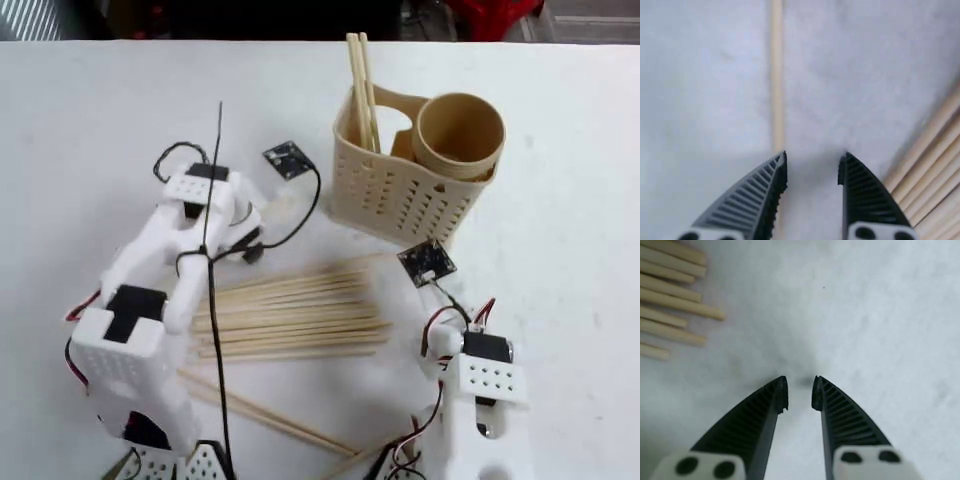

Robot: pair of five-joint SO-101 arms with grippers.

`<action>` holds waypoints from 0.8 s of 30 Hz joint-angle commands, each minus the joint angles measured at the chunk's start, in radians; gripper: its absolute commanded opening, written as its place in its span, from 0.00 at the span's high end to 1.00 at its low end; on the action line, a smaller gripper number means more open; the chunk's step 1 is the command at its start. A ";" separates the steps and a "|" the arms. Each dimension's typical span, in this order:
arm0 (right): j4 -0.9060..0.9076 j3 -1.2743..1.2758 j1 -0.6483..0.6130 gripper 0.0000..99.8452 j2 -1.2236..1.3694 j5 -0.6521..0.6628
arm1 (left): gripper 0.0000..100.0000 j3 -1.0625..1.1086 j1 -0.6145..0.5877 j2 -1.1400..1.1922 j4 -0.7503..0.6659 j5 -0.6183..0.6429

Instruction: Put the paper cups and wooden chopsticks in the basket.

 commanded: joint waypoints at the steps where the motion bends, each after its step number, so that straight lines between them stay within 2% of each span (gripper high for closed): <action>1: -0.016 -0.003 0.007 0.91 -0.005 -0.003 | 0.84 -0.046 -0.041 -0.156 0.003 0.006; 6: -0.016 -0.003 0.007 0.91 -0.005 -0.003 | 0.83 -0.071 -0.048 -0.108 -0.034 0.000; 12: -0.016 -0.003 0.007 0.91 -0.005 -0.003 | 0.83 -0.180 -0.067 0.114 -0.026 0.000; 17: -0.016 -0.003 0.005 0.91 -0.005 -0.003 | 0.84 -0.344 -0.067 0.236 0.127 -0.002; 21: -0.016 -0.002 0.005 0.91 -0.005 -0.003 | 0.98 -0.460 -0.074 0.295 0.233 -0.002; 24: -0.016 -0.002 0.005 0.91 -0.005 -0.003 | 0.97 -0.528 -0.087 0.325 0.307 0.002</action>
